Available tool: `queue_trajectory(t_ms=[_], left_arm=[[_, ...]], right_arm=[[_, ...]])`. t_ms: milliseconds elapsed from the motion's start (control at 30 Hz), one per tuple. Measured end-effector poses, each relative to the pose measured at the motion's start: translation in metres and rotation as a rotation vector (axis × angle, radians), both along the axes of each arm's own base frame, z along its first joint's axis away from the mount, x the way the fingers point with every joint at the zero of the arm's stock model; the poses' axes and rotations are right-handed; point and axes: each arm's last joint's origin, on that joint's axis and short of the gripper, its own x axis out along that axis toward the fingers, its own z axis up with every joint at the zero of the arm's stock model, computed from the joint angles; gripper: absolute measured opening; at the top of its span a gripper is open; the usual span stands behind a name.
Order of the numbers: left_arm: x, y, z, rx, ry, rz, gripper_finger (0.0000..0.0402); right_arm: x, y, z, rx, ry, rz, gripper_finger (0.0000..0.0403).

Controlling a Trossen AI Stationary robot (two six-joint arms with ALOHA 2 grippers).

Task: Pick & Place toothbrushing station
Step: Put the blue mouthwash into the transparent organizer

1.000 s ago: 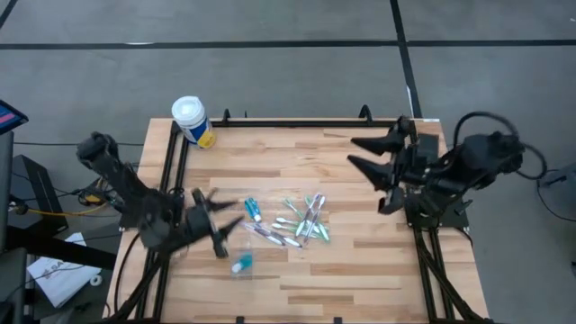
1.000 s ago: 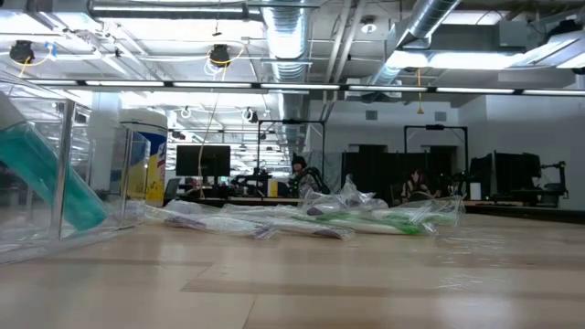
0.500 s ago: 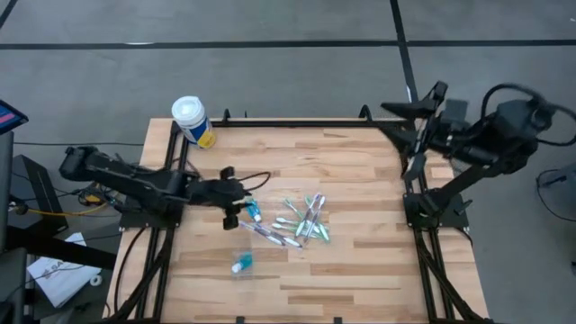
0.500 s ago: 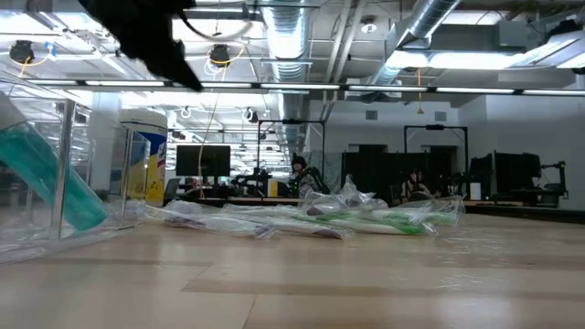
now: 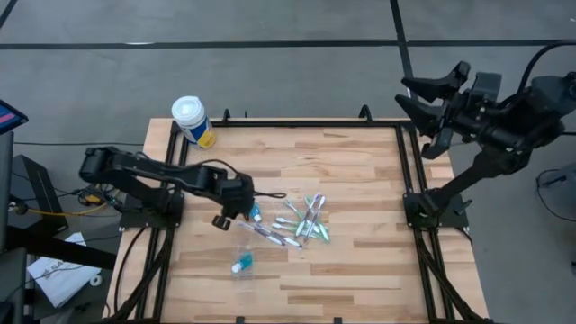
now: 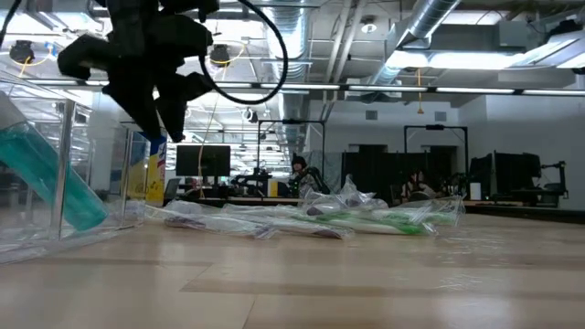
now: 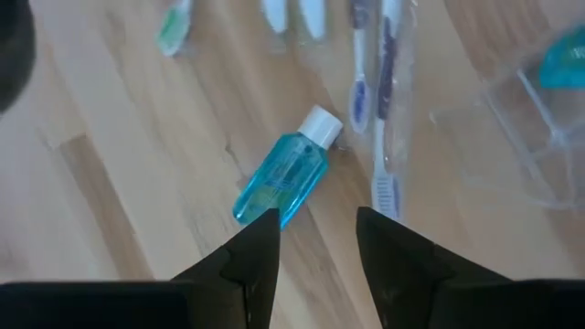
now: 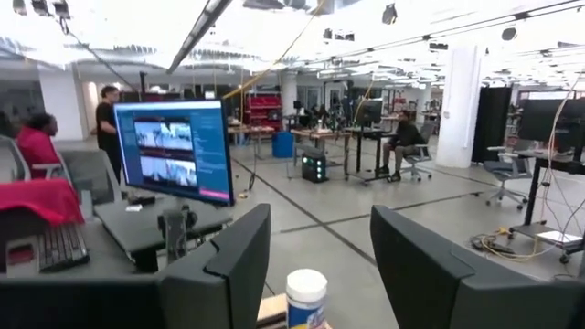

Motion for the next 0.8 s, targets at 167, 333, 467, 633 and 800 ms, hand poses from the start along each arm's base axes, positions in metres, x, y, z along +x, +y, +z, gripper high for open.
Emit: queue_trajectory(t_ms=[167,333,467,633,800], left_arm=[[0.006,-0.001,-0.004,0.037,0.000,-0.103,0.0138],[0.016,-0.002,-0.006,0.049,-0.069,-0.177,0.0136],[0.024,-0.003,-0.012,0.029,-0.092,-0.191,0.0136],[0.033,-0.005,-0.034,-0.003,-0.019,-0.205,0.0133],[0.043,-0.006,-0.056,-0.001,0.033,-0.239,0.0133]], right_arm=[[0.011,0.005,0.001,0.005,-0.021,-0.004,0.0180],[0.024,0.008,-0.001,-0.005,-0.011,-0.023,0.0182],[0.028,0.009,-0.003,-0.005,-0.006,-0.022,0.0182],[0.030,0.010,-0.003,0.008,-0.010,-0.019,0.0181],[0.030,0.010,-0.003,0.010,-0.010,-0.019,0.0184]])
